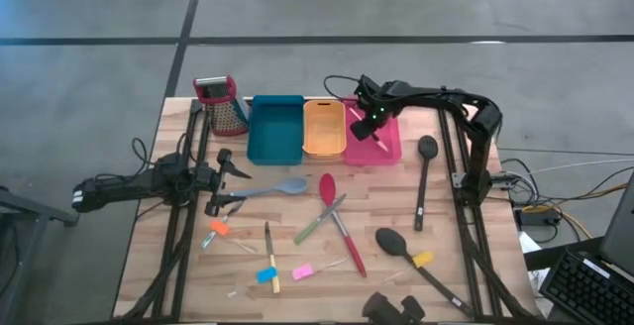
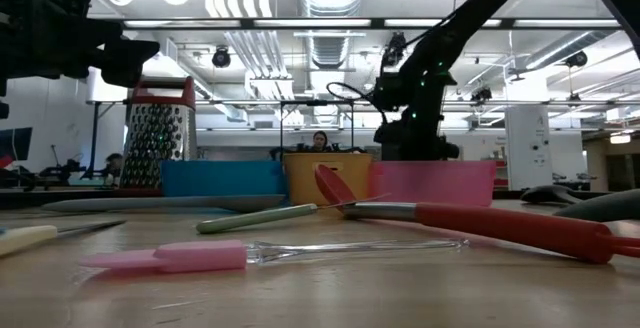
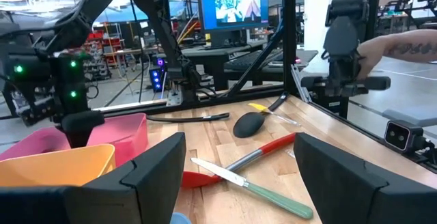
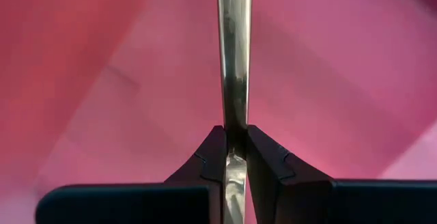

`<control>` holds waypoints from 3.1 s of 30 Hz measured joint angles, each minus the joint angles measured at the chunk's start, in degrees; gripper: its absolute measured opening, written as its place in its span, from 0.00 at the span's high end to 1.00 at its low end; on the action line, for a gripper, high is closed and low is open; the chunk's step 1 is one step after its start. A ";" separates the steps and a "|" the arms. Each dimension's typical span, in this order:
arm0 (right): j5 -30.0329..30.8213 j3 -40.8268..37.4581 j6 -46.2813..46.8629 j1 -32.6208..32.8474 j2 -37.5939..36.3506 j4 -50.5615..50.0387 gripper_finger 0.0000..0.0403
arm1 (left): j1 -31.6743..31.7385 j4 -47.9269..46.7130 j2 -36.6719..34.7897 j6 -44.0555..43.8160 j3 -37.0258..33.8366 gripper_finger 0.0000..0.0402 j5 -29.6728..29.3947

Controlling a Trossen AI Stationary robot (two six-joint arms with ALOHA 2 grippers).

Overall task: Pick & Place Kitchen Items
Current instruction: Put the brown knife into the red bin, then put the top black serving spoon into the blue bin

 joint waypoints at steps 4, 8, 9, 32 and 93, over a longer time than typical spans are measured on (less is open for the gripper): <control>0.07 0.52 -0.13 -0.11 2.81 -0.27 0.94 | -0.02 0.00 0.02 0.00 0.00 0.31 0.00; 0.08 0.94 -0.24 -0.50 4.23 -0.56 0.94 | 0.00 0.00 0.02 -0.01 0.00 0.31 -0.02; 0.21 0.94 -0.26 -0.50 4.39 -0.54 0.94 | 0.00 0.02 0.00 0.01 0.00 0.31 0.00; 0.16 2.98 -5.37 0.03 -11.96 -8.79 0.49 | -0.01 0.00 0.02 0.00 0.01 0.31 0.00; 12.23 -27.86 7.62 4.33 -53.17 -30.16 0.65 | -0.02 0.00 0.02 -0.01 0.00 0.31 0.00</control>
